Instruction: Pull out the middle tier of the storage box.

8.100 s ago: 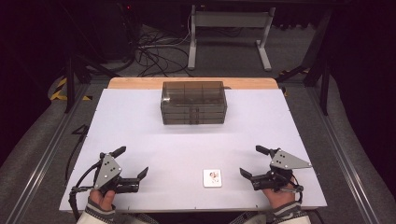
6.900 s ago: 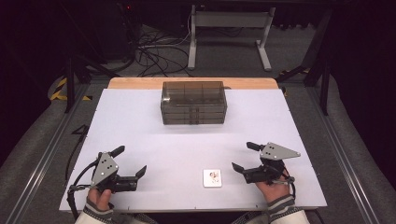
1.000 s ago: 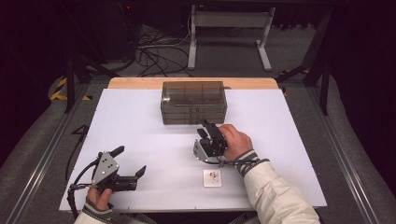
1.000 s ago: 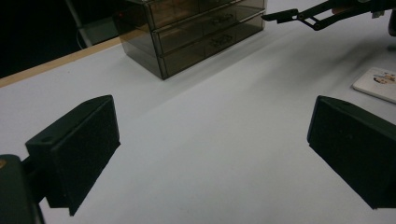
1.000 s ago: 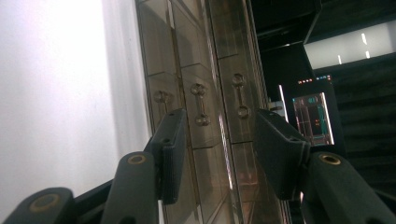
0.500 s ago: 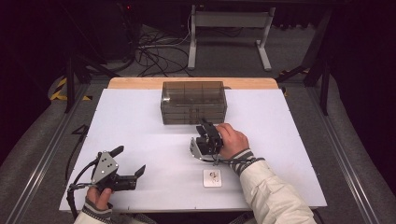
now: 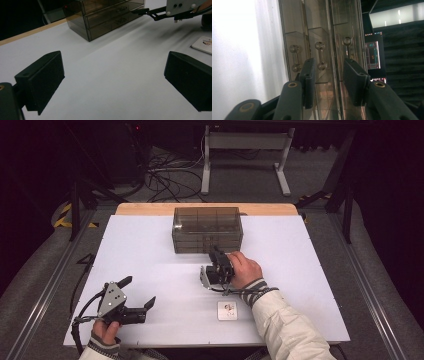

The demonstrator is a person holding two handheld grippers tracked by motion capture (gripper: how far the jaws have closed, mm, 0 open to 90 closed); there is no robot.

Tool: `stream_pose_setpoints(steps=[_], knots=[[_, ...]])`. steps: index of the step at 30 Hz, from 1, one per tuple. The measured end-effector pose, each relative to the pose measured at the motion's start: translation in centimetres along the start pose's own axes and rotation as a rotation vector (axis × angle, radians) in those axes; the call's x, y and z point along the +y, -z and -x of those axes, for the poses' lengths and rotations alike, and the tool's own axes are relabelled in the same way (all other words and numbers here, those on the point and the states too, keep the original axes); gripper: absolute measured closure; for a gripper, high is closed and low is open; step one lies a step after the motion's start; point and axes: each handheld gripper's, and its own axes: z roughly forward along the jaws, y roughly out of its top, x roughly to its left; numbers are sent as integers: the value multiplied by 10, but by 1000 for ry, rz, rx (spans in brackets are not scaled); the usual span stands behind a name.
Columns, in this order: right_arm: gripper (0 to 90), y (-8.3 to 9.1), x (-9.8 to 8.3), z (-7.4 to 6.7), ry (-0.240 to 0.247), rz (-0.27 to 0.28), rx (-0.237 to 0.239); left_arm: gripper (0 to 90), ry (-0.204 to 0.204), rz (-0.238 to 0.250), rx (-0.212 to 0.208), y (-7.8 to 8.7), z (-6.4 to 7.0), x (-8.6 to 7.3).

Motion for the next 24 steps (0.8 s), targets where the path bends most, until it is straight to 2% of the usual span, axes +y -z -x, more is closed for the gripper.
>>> stream_pose_setpoints(steps=[6, 11, 14, 20, 23, 24], knots=[[668, -7, 1, -2, 21, -39, 2, 36, -1, 0, -2, 0, 0, 0], [689, -11, 1, -5, -4, -71, 12, 36, -1, -1, -4, 0, 0, 0], [698, -13, 1, -4, 12, -64, 7, 36, -1, 0, -4, 0, 0, 0], [728, -18, 1, -5, -5, -97, 6, 36, -2, 0, -5, 0, 0, 0], [735, -21, 1, -4, 14, -100, 6, 36, -2, 0, -5, 0, 0, 0], [742, -21, 1, -6, -5, -109, 6, 36, -2, 0, -5, 0, 0, 0]])
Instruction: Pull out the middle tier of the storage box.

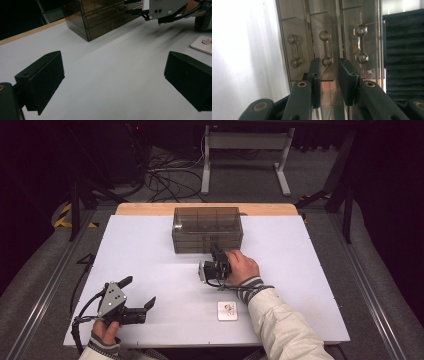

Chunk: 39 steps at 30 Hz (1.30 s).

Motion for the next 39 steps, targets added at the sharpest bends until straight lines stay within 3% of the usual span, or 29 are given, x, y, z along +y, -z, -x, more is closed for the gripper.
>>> stream_pose_setpoints(steps=[8, 13, 27, 31, 39], knots=[[759, -2, 2, 0, 8, -13, -1, 36, -1, -1, -1, 0, 0, 0], [777, -2, 3, -2, -19, -42, 3, 36, -4, -2, 0, 0, 0, 0], [796, -6, 6, -1, 9, -46, -5, 36, 0, -2, -2, 0, 0, 0], [804, -6, 7, -2, -14, -59, -4, 36, -2, -1, -3, 0, 0, 0], [809, -5, 8, 1, 0, -51, -1, 36, -1, 0, -2, 0, 0, 0]])
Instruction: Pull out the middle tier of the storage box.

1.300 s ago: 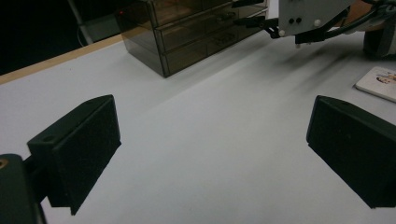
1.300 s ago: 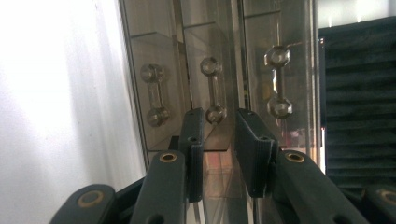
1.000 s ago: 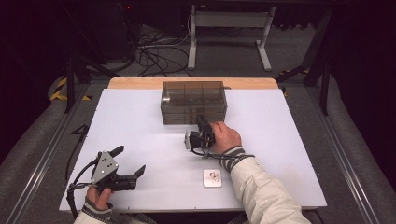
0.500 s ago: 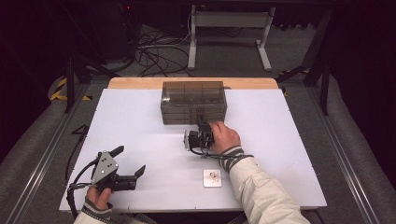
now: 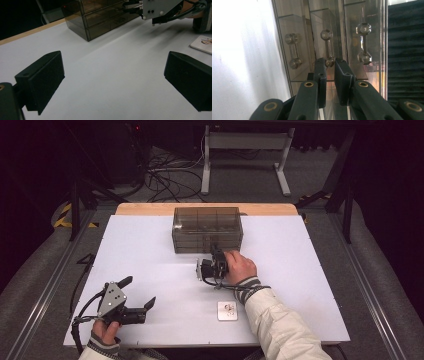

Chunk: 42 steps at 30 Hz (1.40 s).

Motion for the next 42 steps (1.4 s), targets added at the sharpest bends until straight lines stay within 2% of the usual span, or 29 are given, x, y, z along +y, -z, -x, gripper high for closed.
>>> stream_pose_setpoints(steps=[5, 6, 9, 11, 15, 21, 24, 26, 27, 29, 33, 39, 40, 41, 42], knots=[[810, 2, 0, 1, 2, 1, 4, 37, -1, 0, -1, 0, 0, 0], [809, 4, 0, 0, -14, -1, 2, 37, 1, 0, -1, 0, 0, 0], [810, 6, 0, 1, -20, -11, 11, 37, 5, 0, -3, -1, 0, 0], [809, 8, 0, 4, -4, 3, 17, 37, 6, 0, -3, -1, 0, 0], [806, 14, 1, 3, -36, -14, 35, 37, 7, 1, -4, 0, 0, 0], [799, 18, 1, 3, -31, -6, 49, 37, 4, 1, -6, 0, 0, 0], [750, 22, 1, 2, -20, 1, 67, 37, 7, 1, -6, -1, 0, 0], [722, 22, 1, 3, -36, 7, 78, 37, 6, 0, -7, -1, 0, 0], [717, 24, 1, 3, -60, 0, 85, 37, 2, 0, -8, -1, 0, 0], [710, 23, 1, 5, -48, 9, 84, 37, -2, 0, -6, -1, 0, 0], [689, 27, 0, 8, -62, 15, 101, 37, 5, 1, -6, -1, 0, 0], [655, 37, -2, 19, -143, 33, 159, 37, 5, 0, -6, -1, 0, 0], [655, 37, -2, 19, -143, 33, 159, 37, 5, 0, -6, -1, 0, 0], [638, 40, -2, 23, -178, 49, 183, 37, 5, 1, -7, -1, 0, 0], [638, 40, -2, 23, -178, 49, 183, 37, 5, 1, -7, -1, 0, 0]])
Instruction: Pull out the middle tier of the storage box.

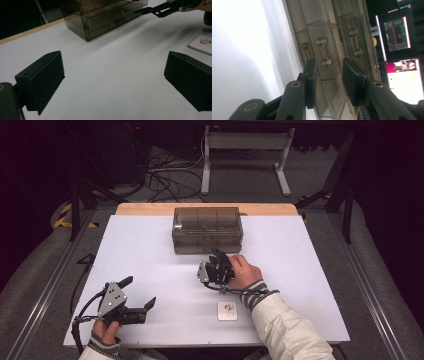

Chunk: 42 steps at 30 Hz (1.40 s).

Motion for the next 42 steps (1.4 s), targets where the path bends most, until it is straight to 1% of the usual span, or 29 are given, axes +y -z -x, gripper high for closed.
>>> stream_pose_setpoints(steps=[2, 3, 5, 7, 8, 12, 13, 15, 16, 17, 19, 21, 24, 25, 26, 28, 29, 30, 31, 32, 33, 34, 35, 37, 38, 39, 40, 41, 42], knots=[[603, 6, 0, 6, -38, 22, 47, 37, -7, -1, 1, 0, 0, 0], [590, 7, 0, 7, -60, 32, 54, 37, -7, -2, 1, 0, 0, 0], [587, 8, 0, 9, -55, 33, 69, 37, -7, -1, 2, 0, 0, 0], [564, 12, 0, 13, -79, 53, 99, 37, -8, -1, 2, 0, 0, 0], [564, 13, 0, 14, -91, 64, 103, 37, -7, -1, 2, 0, 0, 0], [563, 16, 0, 17, -83, 71, 114, 37, -8, -2, 2, 0, 0, 0], [556, 16, 0, 19, -94, 78, 118, 37, -6, -1, 4, 0, 0, 0], [554, 17, 0, 20, -91, 81, 121, 37, -6, -1, 4, 0, 0, 0], [554, 18, 0, 22, -115, 87, 134, 37, -5, 0, 3, 1, 0, 0], [554, 19, -1, 24, -122, 89, 135, 37, -6, -1, 4, 1, 0, 0], [554, 21, -2, 27, -128, 96, 168, 37, -7, 0, 4, 1, 0, 0], [554, 21, -2, 28, -142, 100, 163, 37, -6, -2, 3, 1, 0, 0], [554, 23, -5, 36, -165, 105, 202, 37, -9, -2, 4, 1, 0, 0], [554, 23, -5, 36, -165, 105, 202, 37, -9, -2, 4, 1, 0, 0], [554, 24, -6, 39, -201, 121, 219, 37, -5, -2, 3, 1, 0, 0], [554, 25, -8, 45, -208, 132, 259, 37, -4, -1, 4, 1, 0, 0], [554, 25, -8, 45, -208, 132, 259, 37, -4, -1, 4, 1, 0, 0], [554, 25, -9, 49, -253, 152, 279, 37, -3, -1, 3, 1, -1, 0], [554, 25, -9, 49, -253, 152, 279, 37, -3, -1, 3, 1, -1, 0], [545, 25, -11, 54, -279, 159, 317, 37, -4, -3, 2, 1, 0, 0], [545, 25, -11, 54, -279, 159, 317, 37, -4, -3, 2, 1, 0, 0], [543, 25, -12, 58, -284, 161, 356, 36, -3, -6, 3, 1, 0, -1], [543, 25, -12, 58, -284, 161, 356, 37, -3, -6, 3, 1, 0, -1], [543, 25, -13, 62, -292, 167, 379, 37, 0, -2, 6, 1, -1, 0], [542, 24, -14, 67, -309, 172, 416, 37, -1, -5, 5, 1, 0, -1], [542, 24, -14, 67, -309, 172, 416, 37, -1, -5, 5, 1, 0, -1], [538, 23, -15, 72, -322, 176, 449, 37, -1, -5, 4, 1, 0, -1], [538, 23, -15, 72, -322, 176, 449, 37, -1, -5, 4, 1, 0, -1], [535, 21, -16, 78, -334, 174, 490, 37, 2, -4, 5, 2, 0, -1]])
